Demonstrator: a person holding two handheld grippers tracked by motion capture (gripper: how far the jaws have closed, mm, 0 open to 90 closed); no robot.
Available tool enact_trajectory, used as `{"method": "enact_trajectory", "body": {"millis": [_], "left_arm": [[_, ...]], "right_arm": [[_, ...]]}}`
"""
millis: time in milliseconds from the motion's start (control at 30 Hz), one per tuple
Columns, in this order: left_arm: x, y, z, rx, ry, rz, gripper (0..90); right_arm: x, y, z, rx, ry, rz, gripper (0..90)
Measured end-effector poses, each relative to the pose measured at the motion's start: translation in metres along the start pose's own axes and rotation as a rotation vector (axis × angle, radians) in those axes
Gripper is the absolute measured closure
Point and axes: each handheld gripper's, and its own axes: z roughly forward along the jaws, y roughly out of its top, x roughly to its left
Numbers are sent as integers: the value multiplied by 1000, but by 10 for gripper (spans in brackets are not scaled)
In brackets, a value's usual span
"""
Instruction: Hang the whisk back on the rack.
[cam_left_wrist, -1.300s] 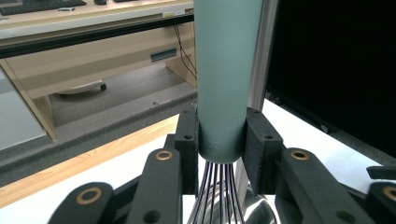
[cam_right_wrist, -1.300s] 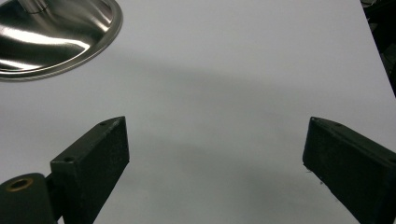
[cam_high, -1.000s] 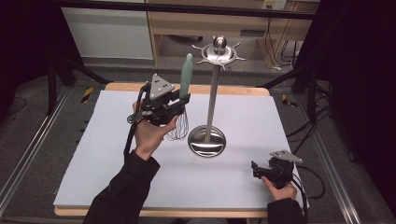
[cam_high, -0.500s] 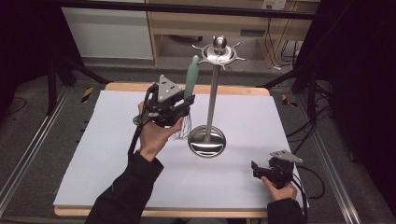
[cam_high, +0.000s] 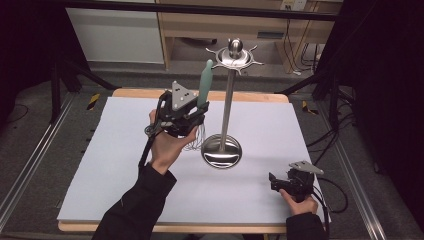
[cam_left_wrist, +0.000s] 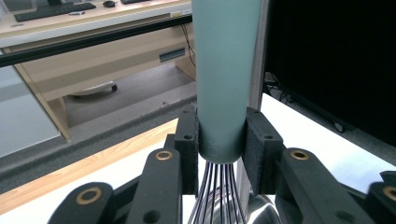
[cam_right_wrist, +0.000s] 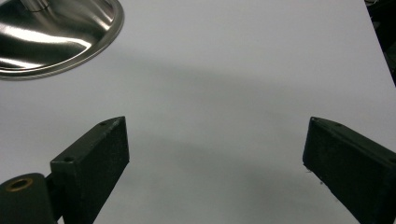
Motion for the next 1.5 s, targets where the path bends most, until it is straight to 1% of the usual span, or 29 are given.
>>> {"method": "enact_trajectory", "body": {"millis": [167, 200, 233, 300, 333, 367, 467, 533, 633, 667, 733, 833, 867, 900, 967, 1033, 1167, 1267, 1333, 1367, 1500], "left_arm": [[1, 0, 2, 2, 2, 5, 689], [1, 0, 1, 0, 2, -1, 689], [3, 0, 1, -1, 2, 1, 689], [7, 1, 1, -6, 2, -13, 689], [11, 1, 1, -11, 10, -17, 689], [13, 1, 1, -12, 1, -28, 688], [21, 4, 2, -14, 2, -27, 689], [25, 5, 4, -16, 1, -27, 689], [33, 7, 10, -16, -2, -36, 689], [35, 8, 13, -17, -11, -42, 688], [41, 8, 19, -9, -15, -48, 689], [49, 8, 29, 3, -39, -68, 689], [50, 8, 31, 4, -39, -70, 689], [51, 8, 35, 8, -34, -63, 688], [53, 8, 39, 13, -24, -61, 689], [54, 8, 43, 12, -27, -67, 688], [55, 10, 47, 13, -23, -60, 688], [54, 12, 48, 4, -32, -72, 689], [52, 15, 48, 3, -29, -65, 689], [51, 15, 48, -6, -27, -71, 688], [48, 18, 46, -13, -30, -60, 689]], "right_arm": [[0, 0, 0, 0, 1, 2, 76], [0, 0, 0, -1, 2, 5, 76], [0, 0, 0, 0, 1, 0, 76], [0, 0, -1, -2, 1, -1, 76], [0, 0, -1, -2, 0, 1, 76], [0, 0, -1, -3, 0, 3, 76], [-1, 0, 0, -1, 1, -1, 76], [0, 0, -1, -2, 3, 4, 75], [-1, 0, -1, -2, 0, 2, 75], [-1, 0, -1, -1, 0, 3, 75], [-1, 0, -1, 0, 0, 2, 75], [-2, 0, 0, -3, 3, 4, 75], [-2, 0, -1, -2, 3, 8, 75], [-2, 0, -1, -2, 3, 10, 75], [-2, 0, 0, -1, 3, 9, 75], [-2, 0, 0, -1, 3, 10, 75], [-2, 0, 0, 1, 7, 13, 75], [-2, 0, -1, 1, 4, 12, 75], [-2, 0, -1, 1, 5, 13, 75], [-2, 0, -1, -1, 6, 14, 75], [-2, 0, -1, -1, 6, 16, 75]]}}
